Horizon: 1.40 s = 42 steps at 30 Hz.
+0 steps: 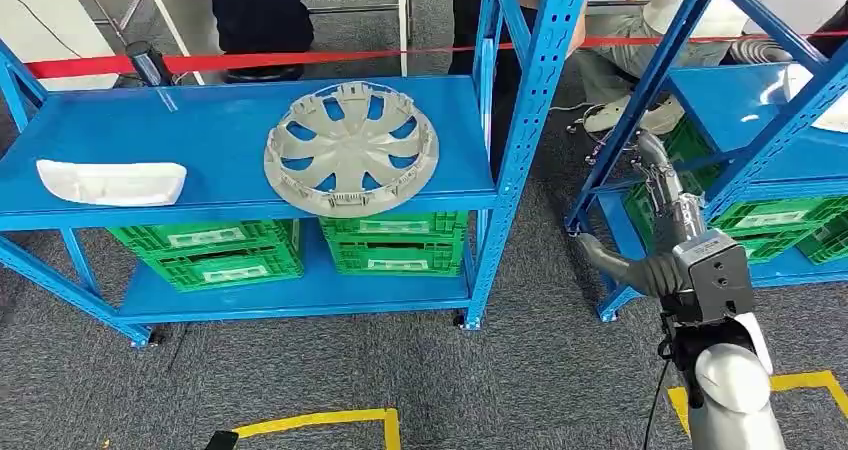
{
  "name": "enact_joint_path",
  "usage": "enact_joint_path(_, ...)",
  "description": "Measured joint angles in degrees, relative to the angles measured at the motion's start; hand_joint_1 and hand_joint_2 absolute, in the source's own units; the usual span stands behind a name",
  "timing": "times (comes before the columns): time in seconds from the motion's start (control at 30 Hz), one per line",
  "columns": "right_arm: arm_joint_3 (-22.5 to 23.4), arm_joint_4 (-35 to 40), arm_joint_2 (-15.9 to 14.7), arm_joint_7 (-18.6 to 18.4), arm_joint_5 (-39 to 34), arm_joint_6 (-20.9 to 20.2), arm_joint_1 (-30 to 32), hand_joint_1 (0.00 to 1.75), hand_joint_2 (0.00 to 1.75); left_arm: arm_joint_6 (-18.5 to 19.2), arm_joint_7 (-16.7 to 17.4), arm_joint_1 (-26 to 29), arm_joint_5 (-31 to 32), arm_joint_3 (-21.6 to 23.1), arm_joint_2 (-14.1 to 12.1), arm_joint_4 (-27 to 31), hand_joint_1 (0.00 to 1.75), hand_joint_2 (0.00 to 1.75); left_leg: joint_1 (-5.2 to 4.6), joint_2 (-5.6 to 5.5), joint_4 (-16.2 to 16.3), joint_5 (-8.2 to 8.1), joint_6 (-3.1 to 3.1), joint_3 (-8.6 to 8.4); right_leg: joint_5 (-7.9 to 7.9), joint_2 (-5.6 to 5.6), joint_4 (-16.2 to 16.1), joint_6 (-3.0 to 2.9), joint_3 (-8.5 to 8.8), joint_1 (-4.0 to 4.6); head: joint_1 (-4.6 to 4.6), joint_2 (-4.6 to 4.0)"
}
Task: Take the parts from the cabinet and place them on the table.
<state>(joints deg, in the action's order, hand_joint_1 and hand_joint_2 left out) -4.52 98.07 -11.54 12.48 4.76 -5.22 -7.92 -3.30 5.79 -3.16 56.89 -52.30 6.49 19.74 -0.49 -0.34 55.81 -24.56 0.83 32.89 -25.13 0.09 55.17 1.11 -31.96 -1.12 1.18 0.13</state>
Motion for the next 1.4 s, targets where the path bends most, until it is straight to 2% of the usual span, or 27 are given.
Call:
enact_joint_path(0.13,0.39,0.11,-0.46,-0.04,0.35,0.79,0.32,0.0,1.75,0.26,-0.22,-0.27,0.0,0.0,0.09,-0.59,0.0,0.0,0.07,-0.02,0.0,0.0,-0.01,0.02,-0.01,-0.01,0.0,-0.01,-0.05,0.08,0.0,0.0)
enact_joint_path(0.27,1.29,3.33,-1.11,-2.22,0.2,1.14,3.24,0.0,1.75,0.2,-1.75,-0.28,-0.42,0.0,-0.13,-1.11,0.0,0.0,0.1,-0.03,-0.01,-0.01,-0.01,0.1,-0.02,-0.01,0.01,-0.02,-0.06,0.08,-0.02,0.0)
enact_joint_path(0.43,1.25,7.48,-0.54,-3.65,1.27,1.81,7.31,0.0,1.75,1.03,-2.32,1.27,-0.81,-0.5,-1.57,0.73,0.0,0.0,0.12,0.0,-0.03,-0.04,-0.06,0.11,-0.04,0.01,0.0,-0.04,-0.08,0.1,0.0,0.0)
enact_joint_path(0.53,0.83,8.54,0.7,-3.34,2.22,1.2,8.89,0.0,1.75,4.12,-0.55,3.39,0.5,-1.73,-1.64,5.06,0.0,0.0,0.14,0.02,-0.03,-0.04,-0.06,0.11,-0.06,0.01,0.0,-0.07,-0.1,0.11,0.0,0.0)
enact_joint_path(0.63,-0.11,8.92,2.05,-2.52,3.17,-0.26,9.88,0.0,1.75,7.96,0.96,5.55,2.17,-3.6,-0.42,11.86,0.0,0.0,0.17,0.0,-0.04,-0.04,-0.07,0.12,-0.07,0.0,0.01,-0.09,-0.1,0.13,0.0,0.0)
enact_joint_path(0.77,-1.29,8.9,3.28,-0.94,2.95,-2.21,10.22,0.0,1.75,13.9,1.92,7.43,4.99,-7.18,2.35,22.04,0.0,0.0,0.17,0.0,-0.04,-0.03,-0.07,0.13,-0.07,0.0,0.01,-0.09,-0.09,0.12,0.0,0.0)
enact_joint_path(0.9,-2.45,8.66,3.63,-0.26,3.21,-3.19,10.49,0.0,1.75,16.46,1.24,8.51,6.93,-10.25,5.03,30.45,0.0,0.0,0.15,-0.04,-0.03,-0.03,-0.06,0.12,-0.07,-0.02,0.0,-0.08,-0.08,0.1,0.02,0.0)
enact_joint_path(1.1,-2.71,8.39,3.78,0.07,3.48,-3.02,11.16,0.0,1.75,16.5,0.24,8.34,8.85,-13.35,7.17,34.95,0.0,0.0,0.15,-0.04,-0.03,-0.03,-0.06,0.12,-0.07,-0.02,0.0,-0.08,-0.09,0.1,-0.02,0.0)
enact_joint_path(1.27,-2.58,8.41,3.69,0.02,3.93,-2.97,11.8,0.0,1.75,15.83,-0.83,7.67,9.81,-14.45,7.93,34.95,0.0,0.0,0.15,-0.01,-0.03,-0.04,-0.07,0.12,-0.06,-0.02,0.0,-0.08,-0.09,0.11,-0.02,0.0)
enact_joint_path(1.4,-2.58,8.44,3.48,-0.11,4.24,-2.99,12.07,0.0,1.75,14.28,-1.97,6.89,10.45,-14.6,7.59,33.95,0.0,0.0,-0.03,-0.02,0.15,-0.19,0.06,0.15,-0.02,-0.02,-0.07,-0.01,-0.05,-0.08,0.0,0.0)
